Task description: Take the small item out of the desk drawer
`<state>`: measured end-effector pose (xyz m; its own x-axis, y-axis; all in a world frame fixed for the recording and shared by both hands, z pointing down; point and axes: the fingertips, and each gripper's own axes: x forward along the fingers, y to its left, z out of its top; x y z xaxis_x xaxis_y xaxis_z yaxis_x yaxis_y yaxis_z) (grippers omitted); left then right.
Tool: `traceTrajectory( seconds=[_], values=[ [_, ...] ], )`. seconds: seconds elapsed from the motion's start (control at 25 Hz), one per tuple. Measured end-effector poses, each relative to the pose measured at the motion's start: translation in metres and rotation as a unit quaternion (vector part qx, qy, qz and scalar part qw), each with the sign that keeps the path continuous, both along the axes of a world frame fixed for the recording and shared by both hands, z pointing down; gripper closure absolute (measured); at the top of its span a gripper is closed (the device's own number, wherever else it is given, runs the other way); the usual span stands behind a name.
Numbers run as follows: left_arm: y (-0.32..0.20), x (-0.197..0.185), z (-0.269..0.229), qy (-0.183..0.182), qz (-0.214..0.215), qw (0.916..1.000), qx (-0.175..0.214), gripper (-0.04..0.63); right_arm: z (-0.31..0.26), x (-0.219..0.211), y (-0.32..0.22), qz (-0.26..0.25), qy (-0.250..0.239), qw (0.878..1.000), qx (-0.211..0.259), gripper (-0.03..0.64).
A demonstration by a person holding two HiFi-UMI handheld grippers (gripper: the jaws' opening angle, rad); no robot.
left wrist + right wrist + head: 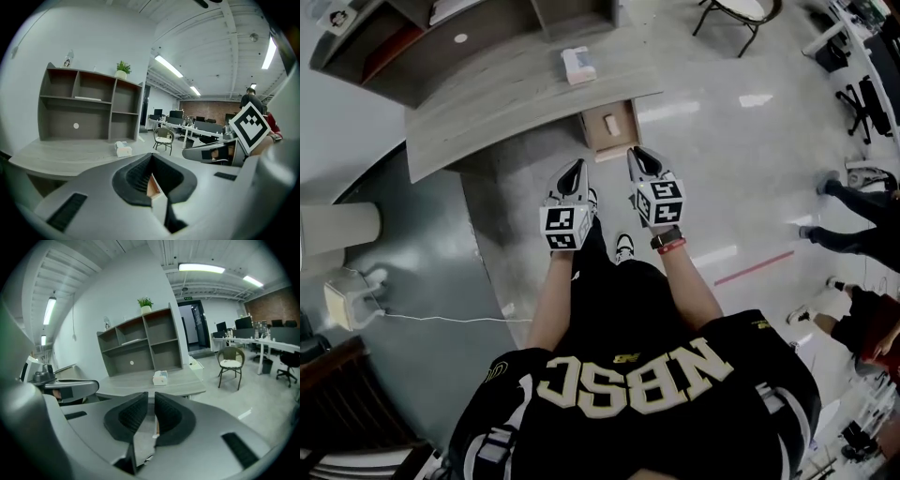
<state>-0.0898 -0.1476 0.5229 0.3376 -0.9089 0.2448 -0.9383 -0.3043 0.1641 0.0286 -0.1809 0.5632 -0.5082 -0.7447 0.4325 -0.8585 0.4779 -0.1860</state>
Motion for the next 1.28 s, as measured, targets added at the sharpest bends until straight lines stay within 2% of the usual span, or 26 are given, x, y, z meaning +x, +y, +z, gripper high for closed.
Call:
traceTrajectory(
  seconds=[0.32, 0.56, 0.84, 1.12, 1.28],
  values=[
    [-0.030, -0.006, 0.045, 0.012, 0.003, 0.9989, -0.045, 0.581, 0.059, -0.003, -0.021, 0.010, 0.022, 0.998, -0.056, 0.537],
    [-0.043, -0.007, 0.072, -0.009, 0.019, 0.9978, -0.063, 0.581, 0.091, -0.008, -0.038, 0.014, 0.017, 0.996, -0.085, 0.496],
    [-0.061, -0.012, 0.099, 0.024, 0.019, 0.9954, -0.091, 0.581, 0.128, -0.017, -0.064, 0.004, 0.040, 0.994, -0.105, 0.468],
    [-0.076, -0.015, 0.124, 0.024, 0.024, 0.9932, -0.111, 0.581, 0.166, -0.023, -0.088, 0.000, 0.061, 0.989, -0.134, 0.447],
    [-0.085, -0.019, 0.139, 0.035, 0.016, 0.9916, -0.124, 0.581, 0.193, -0.028, -0.099, 0.007, 0.053, 0.984, -0.168, 0.440]
  ],
)
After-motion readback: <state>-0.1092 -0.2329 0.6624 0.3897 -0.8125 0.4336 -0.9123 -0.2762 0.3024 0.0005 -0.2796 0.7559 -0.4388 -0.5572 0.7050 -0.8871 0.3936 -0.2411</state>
